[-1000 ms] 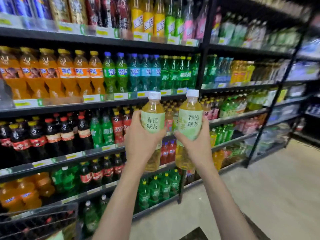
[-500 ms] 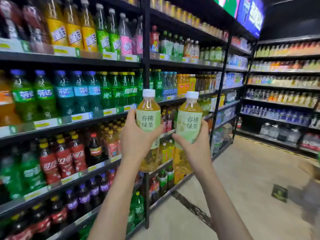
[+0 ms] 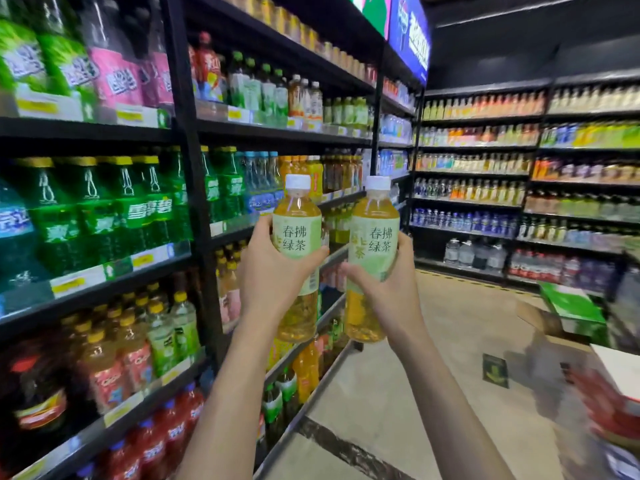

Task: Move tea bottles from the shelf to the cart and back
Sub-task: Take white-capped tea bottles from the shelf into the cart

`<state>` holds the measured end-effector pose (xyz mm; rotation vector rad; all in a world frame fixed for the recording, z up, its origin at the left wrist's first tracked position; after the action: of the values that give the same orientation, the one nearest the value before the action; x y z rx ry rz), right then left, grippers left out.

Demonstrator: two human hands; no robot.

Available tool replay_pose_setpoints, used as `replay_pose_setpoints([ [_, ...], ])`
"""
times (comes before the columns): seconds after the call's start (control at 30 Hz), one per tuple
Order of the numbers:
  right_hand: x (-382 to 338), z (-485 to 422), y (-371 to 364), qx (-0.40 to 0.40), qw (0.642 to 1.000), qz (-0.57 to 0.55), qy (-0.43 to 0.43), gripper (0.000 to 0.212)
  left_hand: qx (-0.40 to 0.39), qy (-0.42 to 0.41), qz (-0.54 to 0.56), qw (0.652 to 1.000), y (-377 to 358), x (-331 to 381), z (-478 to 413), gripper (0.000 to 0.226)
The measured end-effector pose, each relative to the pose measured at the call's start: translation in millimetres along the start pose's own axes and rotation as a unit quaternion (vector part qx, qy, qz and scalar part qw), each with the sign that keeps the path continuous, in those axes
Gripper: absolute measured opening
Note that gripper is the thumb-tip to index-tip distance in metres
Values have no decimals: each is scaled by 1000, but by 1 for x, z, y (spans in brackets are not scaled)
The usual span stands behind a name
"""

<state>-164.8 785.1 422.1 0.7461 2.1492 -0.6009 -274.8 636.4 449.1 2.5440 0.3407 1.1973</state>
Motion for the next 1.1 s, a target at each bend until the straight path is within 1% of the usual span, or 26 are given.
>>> replay_pose_setpoints([
  [0.1, 21, -29, 7, 21, 1000, 10, 8, 64, -11, -12, 3, 1000, -34, -7, -28, 61],
  [0.23, 45, -65, 18, 42, 999, 17, 19, 69, -15, -27, 3, 1000, -73, -10, -60, 60],
  [0.37, 66, -103, 36, 50, 998, 29, 29, 65, -22, -29, 10, 999, -119, -6, -87, 68],
  [0.43, 80, -125, 47, 50, 998, 32, 30, 64, -28, -27, 16, 999, -144, -2, -99, 66],
  [0.53, 103, -159, 66, 42, 998, 42, 31, 70, -31, -22, 20, 999, -182, 5, -115, 65],
  [0.7, 131, -218, 101, 30, 999, 26, 28, 72, -24, -17, 2, 1000, -243, 21, -144, 59],
  [0.87, 154, -274, 131, 8, 1000, 3, 19, 71, -4, -1, -17, 1000, -299, 37, -171, 62],
  [0.97, 167, -309, 139, -17, 1000, -11, 16, 70, 10, 12, -22, 1000, -328, 42, -186, 73],
  [1.0, 171, -320, 141, -22, 1000, -14, 16, 71, 13, 15, -25, 1000, -336, 44, -190, 73],
  [1.1, 184, -349, 145, -32, 999, -33, 10, 69, 25, 17, -39, 999, -355, 47, -204, 57],
])
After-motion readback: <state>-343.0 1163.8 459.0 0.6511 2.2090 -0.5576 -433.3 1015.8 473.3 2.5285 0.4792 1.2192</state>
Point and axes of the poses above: each hand's wrist, its own z-axis away from the middle knuckle, its own y-axis out of the back of the hand, x = y × z, the point moved 5 cm from there along -z, towards the middle knuckle, and after that the axes turned 10 degrees about -z, right-handed, at the moved point
